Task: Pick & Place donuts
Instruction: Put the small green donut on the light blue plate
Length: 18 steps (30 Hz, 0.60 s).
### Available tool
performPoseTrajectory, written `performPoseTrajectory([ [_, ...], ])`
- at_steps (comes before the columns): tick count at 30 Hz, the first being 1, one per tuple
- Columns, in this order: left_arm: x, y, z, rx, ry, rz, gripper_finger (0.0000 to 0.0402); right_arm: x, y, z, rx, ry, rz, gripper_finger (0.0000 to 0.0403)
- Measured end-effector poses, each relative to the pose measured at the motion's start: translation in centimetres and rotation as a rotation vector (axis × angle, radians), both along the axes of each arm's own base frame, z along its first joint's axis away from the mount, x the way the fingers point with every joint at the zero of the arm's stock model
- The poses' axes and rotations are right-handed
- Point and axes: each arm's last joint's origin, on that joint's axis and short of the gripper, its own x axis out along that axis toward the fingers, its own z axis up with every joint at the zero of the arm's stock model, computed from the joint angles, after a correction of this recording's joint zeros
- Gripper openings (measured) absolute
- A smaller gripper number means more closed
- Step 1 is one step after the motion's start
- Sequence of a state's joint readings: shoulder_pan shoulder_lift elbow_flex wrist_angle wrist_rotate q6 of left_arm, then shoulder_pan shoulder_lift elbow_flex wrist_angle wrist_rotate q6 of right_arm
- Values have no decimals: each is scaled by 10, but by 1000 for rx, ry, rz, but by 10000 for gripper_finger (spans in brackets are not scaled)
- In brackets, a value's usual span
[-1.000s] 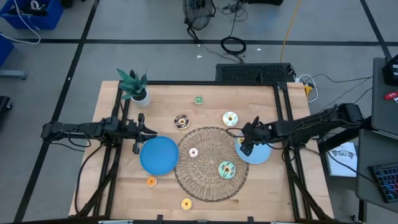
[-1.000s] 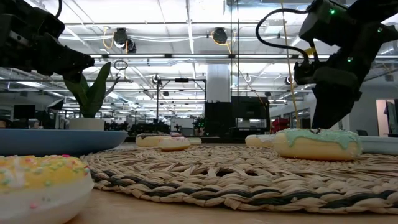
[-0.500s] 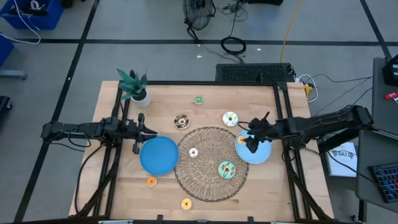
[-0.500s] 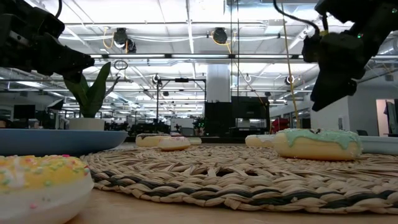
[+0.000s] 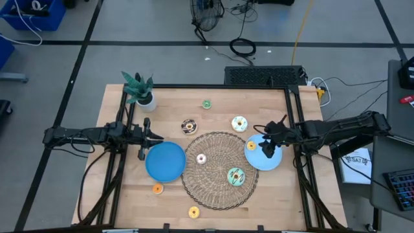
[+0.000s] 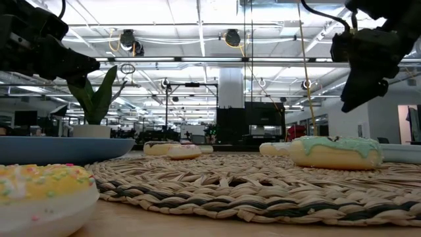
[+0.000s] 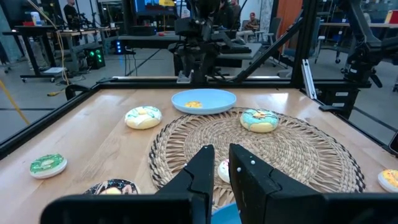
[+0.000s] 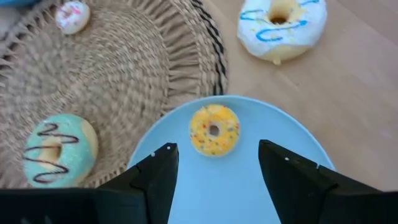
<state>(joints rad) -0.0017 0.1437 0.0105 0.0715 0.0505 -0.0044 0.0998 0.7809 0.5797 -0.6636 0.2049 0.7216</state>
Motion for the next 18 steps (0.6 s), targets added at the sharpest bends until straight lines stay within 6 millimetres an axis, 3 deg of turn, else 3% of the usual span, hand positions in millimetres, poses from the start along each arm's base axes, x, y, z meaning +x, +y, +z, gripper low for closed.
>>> performPoseTrajectory([
  [5, 0, 0, 0, 0, 0, 0, 51, -2, 0, -6, 14, 19, -30, 210],
  [9, 0, 0, 0, 0, 0, 0, 51, -1, 0, -27, 46, -24, -43, 210],
  [13, 0, 0, 0, 0, 0, 0, 51, 8, 4, -44, 138, -220, 28, 210],
  [18, 0, 0, 0, 0, 0, 0, 51, 19, 9, -35, 178, -627, 212, 206],
])
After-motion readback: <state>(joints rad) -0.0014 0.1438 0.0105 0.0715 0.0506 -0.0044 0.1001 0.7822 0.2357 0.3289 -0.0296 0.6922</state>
